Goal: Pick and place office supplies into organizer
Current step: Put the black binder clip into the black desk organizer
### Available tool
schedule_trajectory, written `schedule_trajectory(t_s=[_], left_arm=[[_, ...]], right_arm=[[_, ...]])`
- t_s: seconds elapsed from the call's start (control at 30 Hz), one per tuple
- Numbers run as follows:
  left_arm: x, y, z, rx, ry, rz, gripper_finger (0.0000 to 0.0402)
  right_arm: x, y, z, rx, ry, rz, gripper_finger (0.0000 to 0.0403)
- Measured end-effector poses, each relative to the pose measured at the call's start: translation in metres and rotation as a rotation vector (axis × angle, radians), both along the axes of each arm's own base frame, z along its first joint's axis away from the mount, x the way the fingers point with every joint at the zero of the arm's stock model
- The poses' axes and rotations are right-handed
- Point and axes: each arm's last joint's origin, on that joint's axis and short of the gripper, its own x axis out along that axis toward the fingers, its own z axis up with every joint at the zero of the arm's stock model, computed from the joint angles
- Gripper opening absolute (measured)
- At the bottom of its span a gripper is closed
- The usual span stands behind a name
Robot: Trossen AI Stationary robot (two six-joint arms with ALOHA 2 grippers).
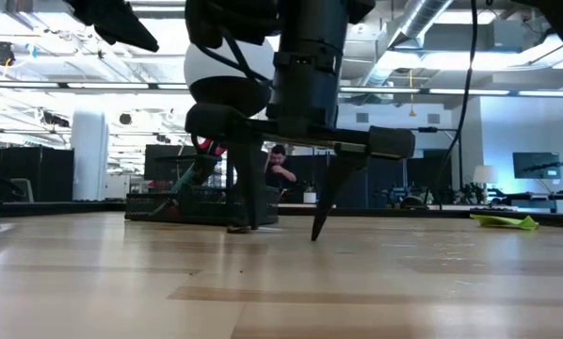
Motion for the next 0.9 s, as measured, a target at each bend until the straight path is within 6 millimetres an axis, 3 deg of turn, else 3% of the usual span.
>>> schedule_trajectory(t_s=[0.33, 0.63, 0.9], left_arm=[[0.000, 0.000, 0.000, 0.000, -0.002, 0.000, 0.0118], [0.000, 0.000, 0.000, 0.000, -0.002, 0.000, 0.0118], [0.000, 0.000, 0.000, 0.006, 0.000, -0.004, 0.0118]], right_arm=[[0.002, -0.007, 0.000, -0.043, -0.017, 0.000, 0.0244], [0.006, -0.012, 0.001, -0.317, 0.005, 0.514, 0.0244], [0.005, -0.007, 0.003, -0.341, 0.018, 0.631, 0.0244]])
